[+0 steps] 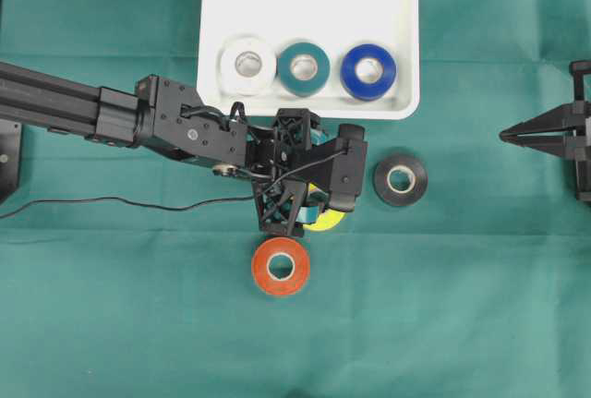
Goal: Put the tape into the white case with the left arm.
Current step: 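Reach the left gripper down to the yellow roll and grasp it, then carry the yellow roll into the tray above the teal roll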
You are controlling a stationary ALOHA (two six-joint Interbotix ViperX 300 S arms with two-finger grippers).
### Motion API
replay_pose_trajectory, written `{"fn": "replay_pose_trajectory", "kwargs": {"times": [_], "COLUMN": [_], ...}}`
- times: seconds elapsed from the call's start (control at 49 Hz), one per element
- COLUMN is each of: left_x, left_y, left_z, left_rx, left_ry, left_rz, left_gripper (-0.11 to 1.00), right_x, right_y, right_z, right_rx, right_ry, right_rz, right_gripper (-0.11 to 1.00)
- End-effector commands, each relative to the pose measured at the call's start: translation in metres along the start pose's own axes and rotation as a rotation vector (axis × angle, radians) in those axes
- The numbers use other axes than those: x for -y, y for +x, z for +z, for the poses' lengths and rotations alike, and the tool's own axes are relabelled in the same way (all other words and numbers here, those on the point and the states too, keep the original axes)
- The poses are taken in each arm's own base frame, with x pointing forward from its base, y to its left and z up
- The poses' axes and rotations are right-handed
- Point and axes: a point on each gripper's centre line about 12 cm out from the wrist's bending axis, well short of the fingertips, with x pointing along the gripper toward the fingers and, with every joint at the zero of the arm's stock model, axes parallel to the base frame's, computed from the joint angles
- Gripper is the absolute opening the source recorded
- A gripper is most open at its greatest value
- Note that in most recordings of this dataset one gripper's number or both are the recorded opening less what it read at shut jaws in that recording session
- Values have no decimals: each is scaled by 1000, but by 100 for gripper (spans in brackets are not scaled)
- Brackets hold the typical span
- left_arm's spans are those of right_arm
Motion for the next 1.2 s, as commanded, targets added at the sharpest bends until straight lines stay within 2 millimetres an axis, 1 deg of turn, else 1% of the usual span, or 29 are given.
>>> {"fn": "replay_pose_trajectory", "kwargs": {"times": [0.0, 0.061, 0.204, 0.225, 0.245, 0.49, 0.572, 0.715, 0.817, 0.98, 1.082, 1.184], "left_x": [-4, -4, -2, -2, -4, 1, 4, 12, 17, 20, 20, 19], "left_y": [-8, -10, -10, -10, -11, -16, -22, -44, -64, -89, -101, -107], "left_z": [13, 14, 14, 14, 14, 17, 22, 32, 40, 44, 45, 46], "left_rx": [42, 44, 41, 41, 41, 49, 59, 80, 93, 76, 60, 52], "left_ry": [0, 0, 4, 4, 1, 7, 10, 25, 35, 40, 43, 42], "left_rz": [8, 8, 6, 6, 7, 2, -3, -12, -19, -27, -29, -30], "left_gripper": [75, 69, 30, 26, 25, 25, 25, 25, 25, 25, 25, 25], "right_x": [0, 0, 0, 0, 0, 0, 0, 0, 0, 0, 0, 0], "right_y": [0, 0, 0, 0, 0, 0, 0, 0, 0, 0, 0, 0], "right_z": [5, 5, 5, 5, 5, 6, 6, 6, 6, 6, 6, 5], "right_rx": [15, 15, 15, 15, 15, 17, 17, 17, 17, 17, 17, 15], "right_ry": [0, 0, 0, 0, 0, 0, 0, 0, 0, 0, 0, 0], "right_rz": [0, 0, 0, 0, 0, 0, 0, 0, 0, 0, 0, 0], "right_gripper": [-9, -9, -9, -9, -9, -9, -9, -9, -9, -9, -9, -9]}}
